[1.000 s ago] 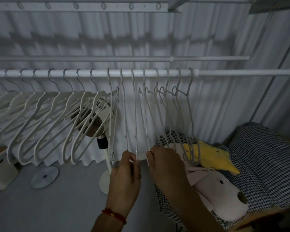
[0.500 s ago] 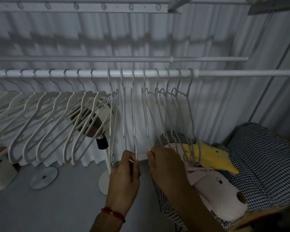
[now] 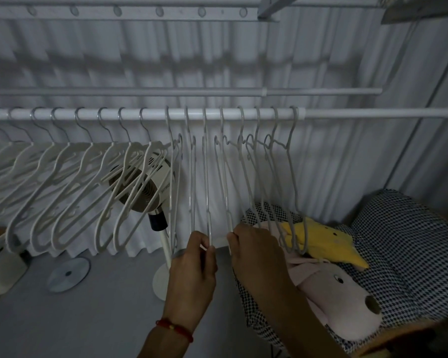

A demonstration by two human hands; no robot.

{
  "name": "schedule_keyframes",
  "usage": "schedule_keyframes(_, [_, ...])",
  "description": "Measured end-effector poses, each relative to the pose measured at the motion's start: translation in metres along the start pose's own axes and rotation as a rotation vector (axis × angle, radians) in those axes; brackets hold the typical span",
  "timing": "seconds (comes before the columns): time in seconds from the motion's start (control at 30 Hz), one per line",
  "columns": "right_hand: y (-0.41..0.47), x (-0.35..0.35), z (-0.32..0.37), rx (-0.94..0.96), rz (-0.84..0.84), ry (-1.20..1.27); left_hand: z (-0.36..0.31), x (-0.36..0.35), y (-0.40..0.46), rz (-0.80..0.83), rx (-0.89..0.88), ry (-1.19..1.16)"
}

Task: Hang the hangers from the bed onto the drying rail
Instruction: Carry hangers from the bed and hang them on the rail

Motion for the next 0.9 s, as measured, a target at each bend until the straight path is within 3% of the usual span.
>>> schedule_keyframes(0.5, [-0.001, -0.003, -0.006, -0.002, -0.039, 0.028, -0.002, 0.002, -0.003, -0.014, 0.046, -0.02])
schedule_keyframes(0.9, [-0.013, 0.011, -0.011, 0.002, -0.111, 0.185, -0.013, 0.012, -0.013, -0.027, 0.027, 0.023])
Point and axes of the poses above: each hand's wrist, its own y-axis towards the middle knuckle, its own x-axis out of the back of the hand, z = x × y, the point moved 10 cm from there along y, towards the middle knuckle, and after that the axes turned 2 degrees about -z, right-handed, at the moved point
